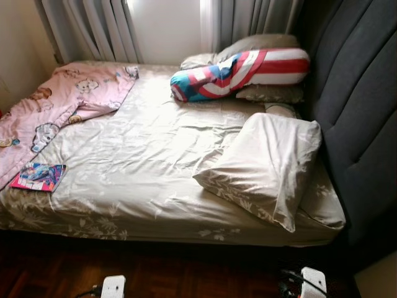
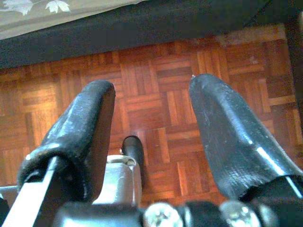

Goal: Clean up the room

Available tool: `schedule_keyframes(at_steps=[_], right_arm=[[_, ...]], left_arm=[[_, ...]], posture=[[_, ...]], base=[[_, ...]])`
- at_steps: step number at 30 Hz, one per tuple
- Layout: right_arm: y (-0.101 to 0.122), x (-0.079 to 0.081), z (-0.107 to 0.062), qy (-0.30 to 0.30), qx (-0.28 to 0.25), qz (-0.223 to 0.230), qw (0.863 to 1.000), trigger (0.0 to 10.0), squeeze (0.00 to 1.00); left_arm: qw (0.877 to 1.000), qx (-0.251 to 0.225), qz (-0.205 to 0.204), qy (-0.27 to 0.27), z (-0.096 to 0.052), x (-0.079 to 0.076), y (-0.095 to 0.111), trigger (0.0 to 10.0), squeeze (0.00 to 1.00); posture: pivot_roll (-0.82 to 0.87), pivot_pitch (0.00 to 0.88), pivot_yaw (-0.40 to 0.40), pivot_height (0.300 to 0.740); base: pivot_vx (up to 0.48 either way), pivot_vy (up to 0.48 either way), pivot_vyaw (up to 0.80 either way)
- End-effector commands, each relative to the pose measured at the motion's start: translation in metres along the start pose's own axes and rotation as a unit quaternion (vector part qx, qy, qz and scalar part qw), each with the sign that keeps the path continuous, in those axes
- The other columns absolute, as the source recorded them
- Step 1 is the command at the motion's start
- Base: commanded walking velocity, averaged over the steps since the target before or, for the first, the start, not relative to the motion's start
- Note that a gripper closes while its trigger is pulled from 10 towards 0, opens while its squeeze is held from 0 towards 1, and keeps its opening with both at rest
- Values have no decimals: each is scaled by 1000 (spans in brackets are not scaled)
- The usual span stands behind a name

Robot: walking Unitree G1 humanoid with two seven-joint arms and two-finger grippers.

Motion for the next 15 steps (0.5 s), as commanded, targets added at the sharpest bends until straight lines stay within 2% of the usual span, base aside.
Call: schedule_keyframes(at_steps=[1, 6, 15], right_arm=[[0, 2, 0, 1, -1, 0, 1000, 10000, 0], [-1, 0, 0, -9, 0, 8, 1000, 10000, 0], [0, -1, 0, -10, 0, 7, 1000, 10000, 0]], left_arm=[[1000, 3, 0, 7, -2, 8, -2, 10000, 0], [1000, 4, 0, 9, -2, 11, -2, 10000, 0], [1000, 6, -4, 9, -2, 9, -3, 10000, 0]], posture=[[75, 0, -36, 738], [74, 1, -38, 738], [74, 19, -42, 738]], base=[[244, 0, 0], [261, 0, 0], [281, 0, -724]])
Point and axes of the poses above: a point about 5 cm out from each wrist's last joint towards the gripper, its own z axis pointing out of the wrist towards the gripper, its own y axis along the axis of the wrist's last joint, x = y × z, the point moved 4 cm from there along z, pointing out of the wrist towards the gripper, and after that the axes turned 1 degree about -z, right-handed, at the moved point
